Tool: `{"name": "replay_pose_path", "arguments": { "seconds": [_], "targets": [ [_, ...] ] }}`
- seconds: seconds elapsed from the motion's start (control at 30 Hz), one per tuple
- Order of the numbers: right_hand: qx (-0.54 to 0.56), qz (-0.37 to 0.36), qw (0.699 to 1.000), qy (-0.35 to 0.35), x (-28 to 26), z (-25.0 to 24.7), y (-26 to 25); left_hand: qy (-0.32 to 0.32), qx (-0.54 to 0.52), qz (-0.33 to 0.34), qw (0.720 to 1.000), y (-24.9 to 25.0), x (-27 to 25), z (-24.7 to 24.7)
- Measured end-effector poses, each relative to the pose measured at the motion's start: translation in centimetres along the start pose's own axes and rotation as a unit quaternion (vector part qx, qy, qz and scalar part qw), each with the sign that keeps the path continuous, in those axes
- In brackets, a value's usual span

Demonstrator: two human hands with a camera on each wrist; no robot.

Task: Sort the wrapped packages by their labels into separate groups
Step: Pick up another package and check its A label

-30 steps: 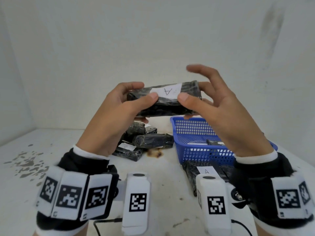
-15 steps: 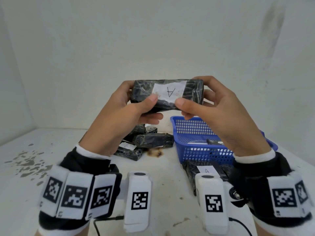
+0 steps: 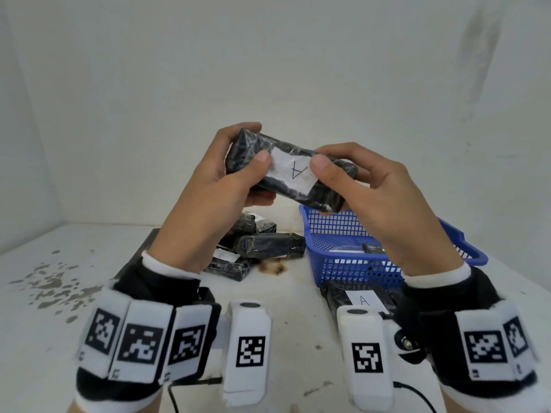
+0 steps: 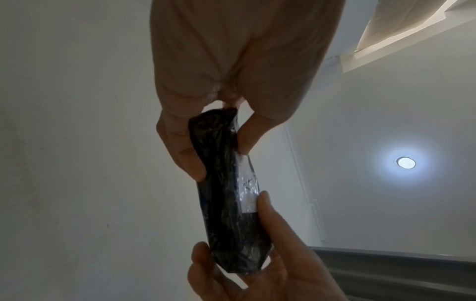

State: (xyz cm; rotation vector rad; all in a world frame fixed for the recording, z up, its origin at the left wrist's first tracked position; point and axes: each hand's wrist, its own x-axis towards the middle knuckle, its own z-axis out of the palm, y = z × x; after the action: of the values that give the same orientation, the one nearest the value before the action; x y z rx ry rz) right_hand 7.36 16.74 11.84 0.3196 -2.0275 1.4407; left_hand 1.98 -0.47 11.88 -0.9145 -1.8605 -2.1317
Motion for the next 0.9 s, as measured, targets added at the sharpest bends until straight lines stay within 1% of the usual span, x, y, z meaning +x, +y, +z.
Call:
{"name": "replay_pose_path", "arguments": {
  "seconds": [0.07, 0.17, 0.23, 0.4, 0.53, 0.63, 0.73, 0.83, 0.9],
  "targets": [
    [-0.007, 0.003, 1.000, -0.007, 0.0, 0.0, 0.0, 0.007, 0.004, 0.002, 1.000, -0.1, 0.0, 0.0],
    [-0.019, 0.007, 1.000, -0.012, 0.0, 0.0, 0.1, 0.044, -0.004, -0.014, 0.999, -0.2, 0.0, 0.0],
    [-0.039, 0.004, 0.999, -0.010, 0.0, -0.1, 0.1, 0.052, 0.007, -0.019, 0.998, 0.0, -0.1, 0.1],
    [-0.077, -0.005, 0.996, -0.044, 0.0, -0.1, -0.2, 0.022, 0.024, 0.008, 0.999, 0.5, -0.5, 0.2],
    [-0.102, -0.001, 0.994, -0.046, 0.0, -0.2, -0.4, 0.000, 0.057, 0.040, 0.998, 0.4, -0.6, -0.1],
    [-0.074, 0.005, 0.997, -0.035, -0.2, -0.5, -0.6, -0.015, 0.111, 0.068, 0.991, 0.1, -0.5, -0.1],
    [-0.039, 0.010, 0.998, -0.052, -0.3, -0.1, -0.6, -0.035, 0.139, 0.085, 0.986, -0.1, -0.6, 0.4],
    [-0.009, 0.021, 0.998, -0.061, -0.2, 0.1, -0.2, -0.049, 0.142, 0.073, 0.986, 0.2, -0.8, 0.9],
    [0.015, 0.022, 0.997, -0.066, 0.0, -0.1, 0.0, -0.041, 0.123, 0.066, 0.989, 0.4, -0.9, 0.9]
  ]
}}
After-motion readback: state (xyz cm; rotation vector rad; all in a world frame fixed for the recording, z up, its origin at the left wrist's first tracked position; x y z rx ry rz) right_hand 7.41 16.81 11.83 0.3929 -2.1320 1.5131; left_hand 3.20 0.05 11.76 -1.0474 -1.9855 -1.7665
